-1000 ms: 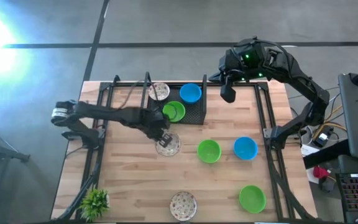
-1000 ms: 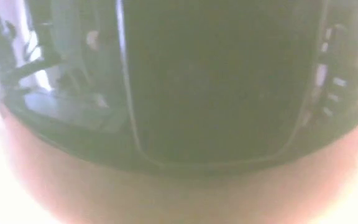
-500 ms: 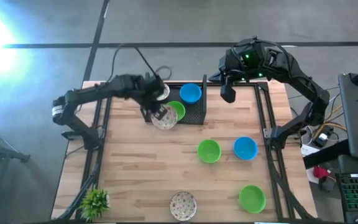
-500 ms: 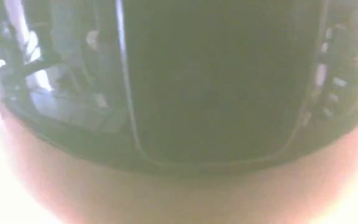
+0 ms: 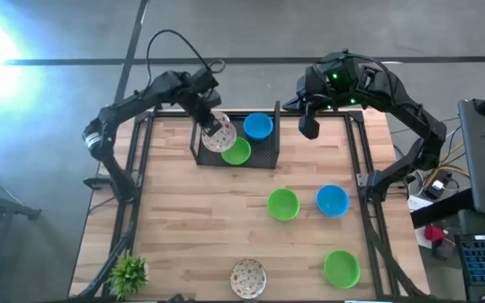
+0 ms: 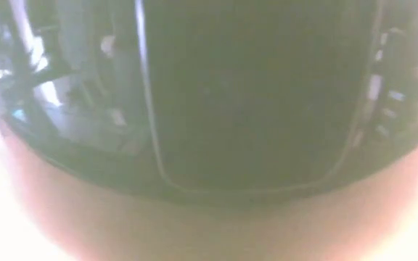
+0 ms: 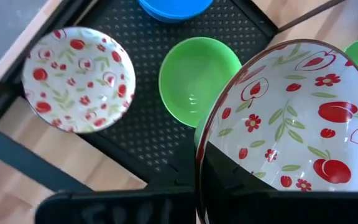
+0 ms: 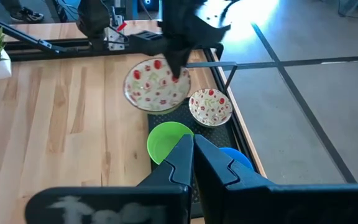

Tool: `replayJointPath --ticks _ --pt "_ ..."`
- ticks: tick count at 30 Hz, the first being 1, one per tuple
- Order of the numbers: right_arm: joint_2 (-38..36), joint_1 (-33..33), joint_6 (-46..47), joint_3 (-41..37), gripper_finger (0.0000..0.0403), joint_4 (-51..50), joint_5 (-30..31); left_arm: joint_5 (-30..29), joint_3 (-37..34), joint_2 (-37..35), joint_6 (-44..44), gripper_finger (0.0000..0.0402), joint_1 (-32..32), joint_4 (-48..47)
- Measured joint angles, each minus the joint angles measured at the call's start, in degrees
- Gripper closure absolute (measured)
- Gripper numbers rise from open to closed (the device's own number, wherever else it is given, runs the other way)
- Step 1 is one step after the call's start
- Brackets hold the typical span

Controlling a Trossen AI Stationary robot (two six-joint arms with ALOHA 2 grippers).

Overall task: Pick & Place Mini bowls
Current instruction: Stack the top white bowl on top of the white bowl on the shelf

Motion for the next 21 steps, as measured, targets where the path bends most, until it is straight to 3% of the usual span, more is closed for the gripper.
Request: replayJointPath --ticks 11,21 --pt "0.00 0.00 0.26 0.00 0.0394 -0.01 0.00 0.84 11.82 10.15 16.69 0.0400 5.19 -6.79" --pt "0.00 0.00 0.44 0.00 0.0394 -0.02 0.00 0.45 19.40 17.21 26.52 0.0400 8.69 -9.38"
